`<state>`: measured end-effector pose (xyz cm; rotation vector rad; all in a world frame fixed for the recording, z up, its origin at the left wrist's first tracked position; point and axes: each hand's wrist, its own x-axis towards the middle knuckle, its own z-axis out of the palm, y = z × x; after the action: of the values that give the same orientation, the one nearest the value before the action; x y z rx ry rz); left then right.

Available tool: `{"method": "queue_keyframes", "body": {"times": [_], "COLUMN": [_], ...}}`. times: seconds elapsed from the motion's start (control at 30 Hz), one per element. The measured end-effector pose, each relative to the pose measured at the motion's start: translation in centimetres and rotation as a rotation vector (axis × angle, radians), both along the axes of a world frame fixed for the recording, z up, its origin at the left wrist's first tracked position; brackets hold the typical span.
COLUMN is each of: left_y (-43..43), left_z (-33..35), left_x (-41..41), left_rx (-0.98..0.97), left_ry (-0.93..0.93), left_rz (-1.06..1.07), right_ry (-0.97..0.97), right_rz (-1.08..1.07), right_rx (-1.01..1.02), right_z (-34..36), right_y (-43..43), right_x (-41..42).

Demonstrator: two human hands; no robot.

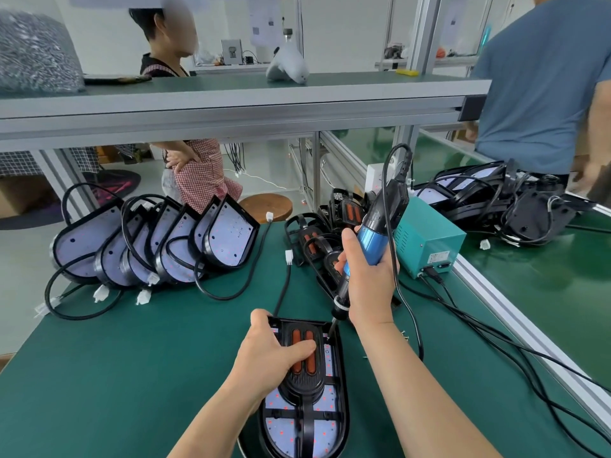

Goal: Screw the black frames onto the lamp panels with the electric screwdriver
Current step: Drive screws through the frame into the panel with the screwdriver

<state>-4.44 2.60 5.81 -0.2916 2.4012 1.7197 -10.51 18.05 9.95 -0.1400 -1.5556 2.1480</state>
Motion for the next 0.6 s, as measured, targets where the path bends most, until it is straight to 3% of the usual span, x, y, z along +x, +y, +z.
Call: {"method": "queue_keyframes", "body": {"times": [0.4, 0.6], "left_y": [-0.1, -0.1], "left_z": [-0.6, 0.2], "left_x": [-0.2, 0.0], "left_rx": [-0.034, -0.039], "left_ry": [0.035, 0.017], "left_rz": [0.010, -0.015], "right_ry": [-0.015, 0.076], "right_rz": [0.078, 0.256], "right_rx": [0.096, 0.077], "right_z": [-0.4, -0.1], "right_y": [0.0, 0.8], "right_x": [0.0, 1.1]}}
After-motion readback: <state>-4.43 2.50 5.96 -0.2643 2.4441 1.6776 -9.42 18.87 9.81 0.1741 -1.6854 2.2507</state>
